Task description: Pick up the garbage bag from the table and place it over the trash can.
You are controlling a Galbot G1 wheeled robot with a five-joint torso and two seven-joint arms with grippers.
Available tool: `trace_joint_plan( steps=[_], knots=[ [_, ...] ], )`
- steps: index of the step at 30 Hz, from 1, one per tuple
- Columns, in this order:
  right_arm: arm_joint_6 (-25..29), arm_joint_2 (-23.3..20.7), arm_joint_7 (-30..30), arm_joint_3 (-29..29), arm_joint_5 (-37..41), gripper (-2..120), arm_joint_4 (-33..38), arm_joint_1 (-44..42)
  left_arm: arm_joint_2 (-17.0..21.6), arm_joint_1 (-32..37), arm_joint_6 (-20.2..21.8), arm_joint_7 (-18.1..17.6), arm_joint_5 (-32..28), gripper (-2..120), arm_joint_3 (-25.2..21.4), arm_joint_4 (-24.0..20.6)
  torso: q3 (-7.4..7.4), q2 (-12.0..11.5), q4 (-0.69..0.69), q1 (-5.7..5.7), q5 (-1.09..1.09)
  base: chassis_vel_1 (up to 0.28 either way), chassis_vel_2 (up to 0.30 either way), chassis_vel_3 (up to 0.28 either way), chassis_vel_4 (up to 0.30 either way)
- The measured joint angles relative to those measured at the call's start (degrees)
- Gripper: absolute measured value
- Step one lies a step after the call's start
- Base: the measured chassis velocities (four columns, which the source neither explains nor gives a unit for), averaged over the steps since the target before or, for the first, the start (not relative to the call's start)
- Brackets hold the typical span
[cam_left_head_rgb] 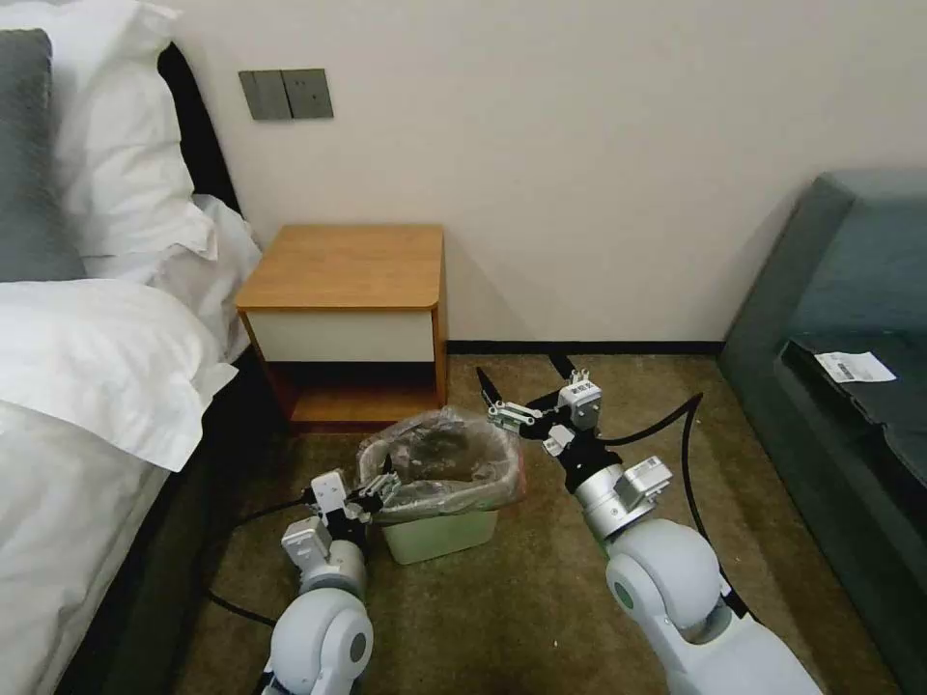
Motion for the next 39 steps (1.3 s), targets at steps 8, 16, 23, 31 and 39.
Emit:
trace_joint_plan(
  steps=[8, 16, 23, 31, 39],
  knots=[
    [6.66, 7.0, 2.91, 1.82, -7.02, 100, -9.65, -3.53, 2.12, -2.6, -17.58, 4.56, 13.23, 100, -1.04, 6.61, 0.0, 0.0, -0.02, 0.0, -0.01, 0.0, 0.0, 0.0, 0.0],
    [14.11, 13.86, 4.73, 4.93, -15.21, 100, -18.96, -4.11, 6.14, -6.66, -29.63, 10.54, 15.33, 95, -1.05, 17.45, 0.01, 0.0, -0.01, 0.0, -0.02, 0.0, 0.0, 0.0, 0.0],
    [16.79, 15.5, 4.53, 6.42, -18.51, 100, -20.64, -5.09, 7.02, -7.18, -34.76, 17.41, 13.71, 94, -1.22, 20.24, 0.01, 0.0, -0.01, 0.0, -0.01, 0.0, 0.0, 0.0, 0.0],
    [16.86, 15.23, 3.66, 7.32, -17.62, 100, -19.56, -5.15, 5.61, -6.88, -34.95, 18.23, 11.96, 92, -1.21, 20.17, 0.0, 0.0, -0.01, 0.0, 0.01, 0.0, 0.0, 0.0, 0.0],
    [16.83, 15.14, 3.59, 7.31, -17.43, 100, -19.41, -5.15, 5.55, -6.85, -34.9, 18.23, 11.9, 92, -1.25, 20.18, 0.0, 0.0, -0.01, 0.0, 0.0, 0.0, 0.0, 0.0, 0.0]
  ],
)
